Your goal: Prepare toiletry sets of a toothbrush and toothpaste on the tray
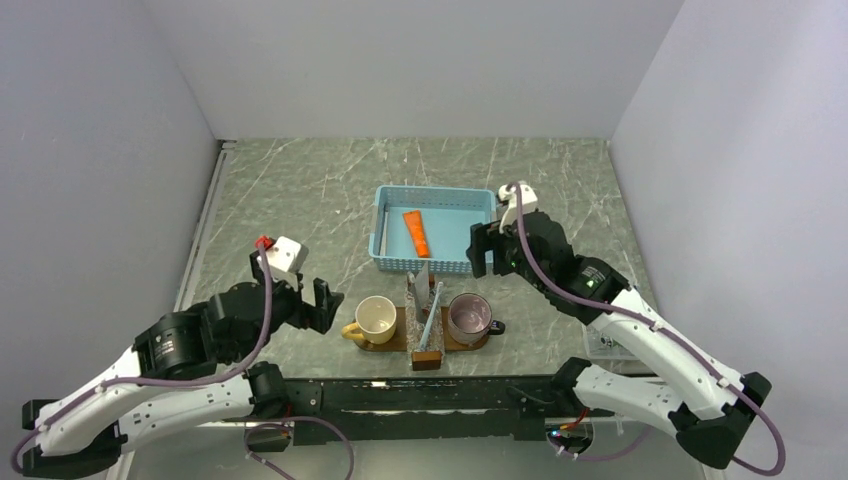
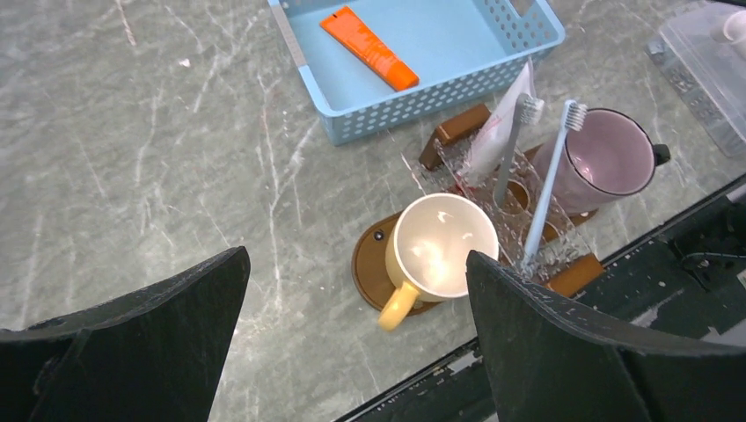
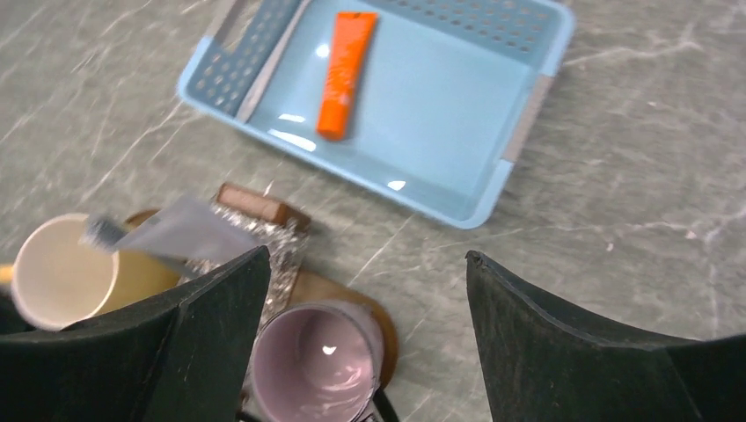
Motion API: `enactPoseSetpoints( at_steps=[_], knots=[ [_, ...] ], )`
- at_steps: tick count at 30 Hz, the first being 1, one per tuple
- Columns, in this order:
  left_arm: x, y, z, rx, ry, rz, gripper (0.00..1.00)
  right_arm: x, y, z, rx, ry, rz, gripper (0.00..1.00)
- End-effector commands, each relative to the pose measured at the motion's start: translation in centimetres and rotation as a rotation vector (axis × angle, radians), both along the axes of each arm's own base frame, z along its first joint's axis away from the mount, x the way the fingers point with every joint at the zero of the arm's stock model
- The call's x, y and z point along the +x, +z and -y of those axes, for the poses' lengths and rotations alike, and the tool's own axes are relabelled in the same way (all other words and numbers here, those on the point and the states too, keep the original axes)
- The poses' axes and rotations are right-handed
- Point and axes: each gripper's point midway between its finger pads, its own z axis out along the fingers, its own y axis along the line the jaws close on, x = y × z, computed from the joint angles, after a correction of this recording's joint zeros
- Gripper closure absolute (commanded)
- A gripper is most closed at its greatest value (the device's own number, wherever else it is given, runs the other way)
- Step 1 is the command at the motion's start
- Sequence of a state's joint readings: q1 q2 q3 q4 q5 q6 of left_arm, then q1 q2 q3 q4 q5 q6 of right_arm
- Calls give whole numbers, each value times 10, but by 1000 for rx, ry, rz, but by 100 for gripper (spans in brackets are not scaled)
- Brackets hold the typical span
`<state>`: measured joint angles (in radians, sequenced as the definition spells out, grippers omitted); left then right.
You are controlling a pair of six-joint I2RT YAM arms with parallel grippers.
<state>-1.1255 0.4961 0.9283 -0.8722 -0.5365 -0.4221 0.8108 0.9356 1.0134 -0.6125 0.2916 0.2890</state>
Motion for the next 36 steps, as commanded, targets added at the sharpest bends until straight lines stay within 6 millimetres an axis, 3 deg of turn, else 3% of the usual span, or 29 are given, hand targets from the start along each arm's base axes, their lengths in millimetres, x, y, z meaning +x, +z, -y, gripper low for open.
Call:
enactPoseSetpoints(
  at_steps=[1, 6, 14, 21, 24, 28, 30, 36],
  knots=[
    [17, 30, -2, -5, 67, 71, 1, 27, 8, 19, 70, -121, 35, 16],
    [33, 43, -4, -28, 74, 79, 1, 47, 7, 43, 117, -241, 48, 15],
    [78, 30, -15, -29, 150, 33, 1, 73, 7, 80, 140, -396, 66, 13],
    [113, 33, -50, -77, 290, 11, 1, 98, -7, 118, 214, -499, 10, 12],
    [124, 31, -73, -62, 405, 7, 1, 104, -13, 125, 238, -511, -16, 12],
    [127, 20, -93, -39, 513, 24, 1, 102, -14, 127, 241, -514, 3, 8],
    [125, 20, -95, -50, 523, 36, 1, 98, -15, 135, 233, -552, 23, 1],
    [117, 18, -99, -62, 543, 46, 1, 93, -24, 141, 242, -593, 30, 0]
  ],
)
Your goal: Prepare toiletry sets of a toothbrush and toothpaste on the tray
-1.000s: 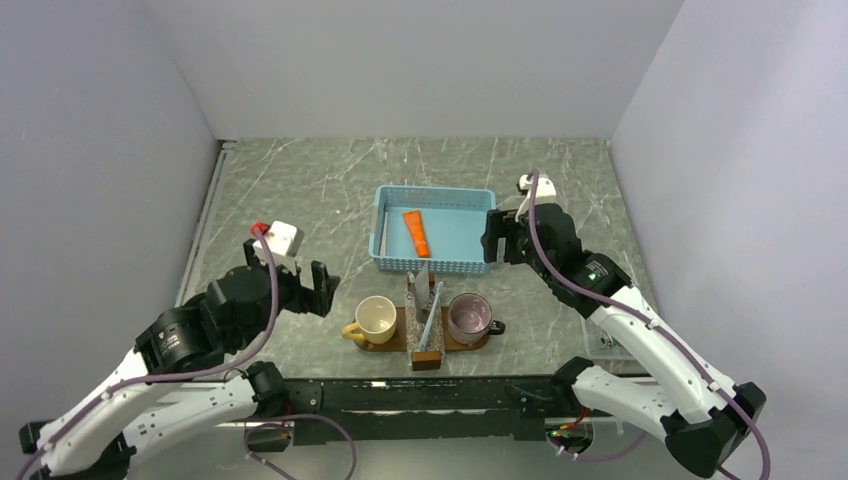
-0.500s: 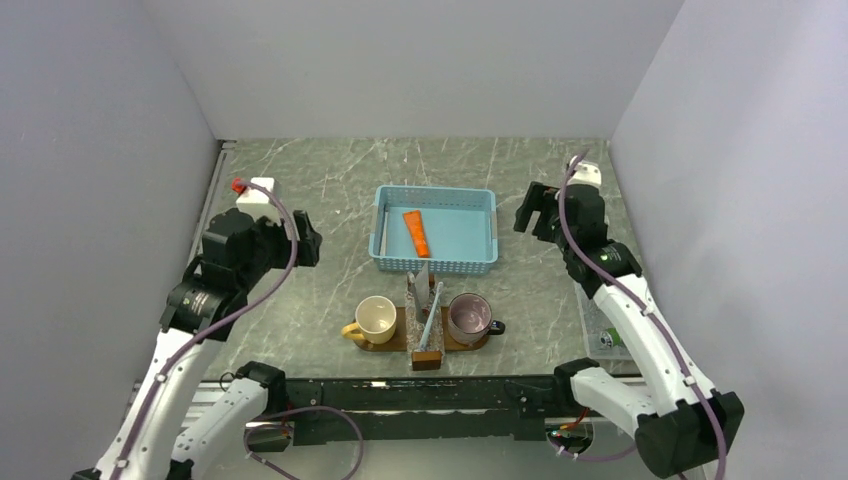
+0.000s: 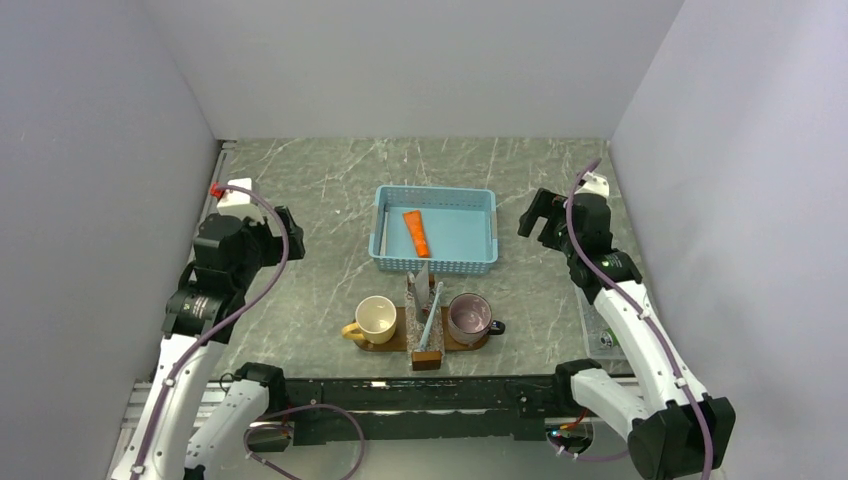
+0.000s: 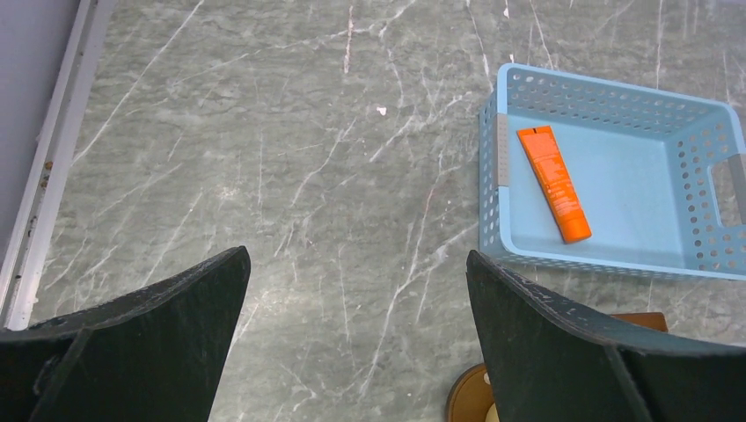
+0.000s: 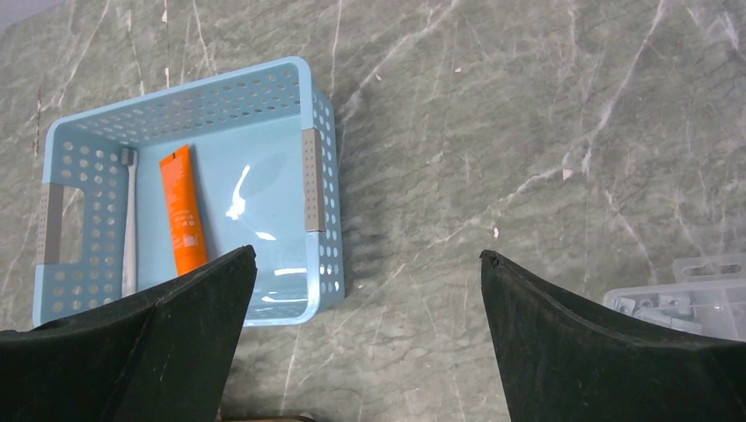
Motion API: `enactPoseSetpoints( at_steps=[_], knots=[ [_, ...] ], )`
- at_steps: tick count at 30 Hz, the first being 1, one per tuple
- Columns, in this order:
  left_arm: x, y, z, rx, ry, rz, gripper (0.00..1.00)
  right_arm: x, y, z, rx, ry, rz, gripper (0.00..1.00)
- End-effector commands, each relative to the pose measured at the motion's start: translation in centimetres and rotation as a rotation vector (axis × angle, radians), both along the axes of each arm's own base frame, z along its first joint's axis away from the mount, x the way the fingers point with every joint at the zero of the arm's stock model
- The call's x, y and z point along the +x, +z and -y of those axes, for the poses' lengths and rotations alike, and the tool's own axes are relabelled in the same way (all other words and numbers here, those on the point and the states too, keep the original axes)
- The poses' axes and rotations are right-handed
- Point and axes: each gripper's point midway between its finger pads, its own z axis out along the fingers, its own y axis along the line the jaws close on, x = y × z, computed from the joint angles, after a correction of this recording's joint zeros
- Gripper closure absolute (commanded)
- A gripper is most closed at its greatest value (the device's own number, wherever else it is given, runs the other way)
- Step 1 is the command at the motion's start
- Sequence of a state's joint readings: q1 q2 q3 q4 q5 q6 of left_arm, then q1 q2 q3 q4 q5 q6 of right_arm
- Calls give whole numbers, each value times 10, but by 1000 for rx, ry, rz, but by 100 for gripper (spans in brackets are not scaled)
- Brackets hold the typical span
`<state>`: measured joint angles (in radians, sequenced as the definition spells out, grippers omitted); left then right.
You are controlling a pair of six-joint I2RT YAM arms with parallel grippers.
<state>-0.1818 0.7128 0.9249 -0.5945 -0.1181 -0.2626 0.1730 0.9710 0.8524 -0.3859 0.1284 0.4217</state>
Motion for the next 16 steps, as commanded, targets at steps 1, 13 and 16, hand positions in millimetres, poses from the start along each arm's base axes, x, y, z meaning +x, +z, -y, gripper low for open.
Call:
enactPoseSetpoints(
  at_steps=[1, 13, 16],
  knots=[
    [1, 14, -6, -22, 45, 64, 1, 6, 13, 6, 19, -47, 73, 0],
    [1, 8, -2, -34, 30, 33, 2, 5, 21, -2, 39, -5, 98, 0],
    [1, 7, -2, -36, 27, 35, 2, 4, 24, 2, 38, -33, 112, 0]
  ],
)
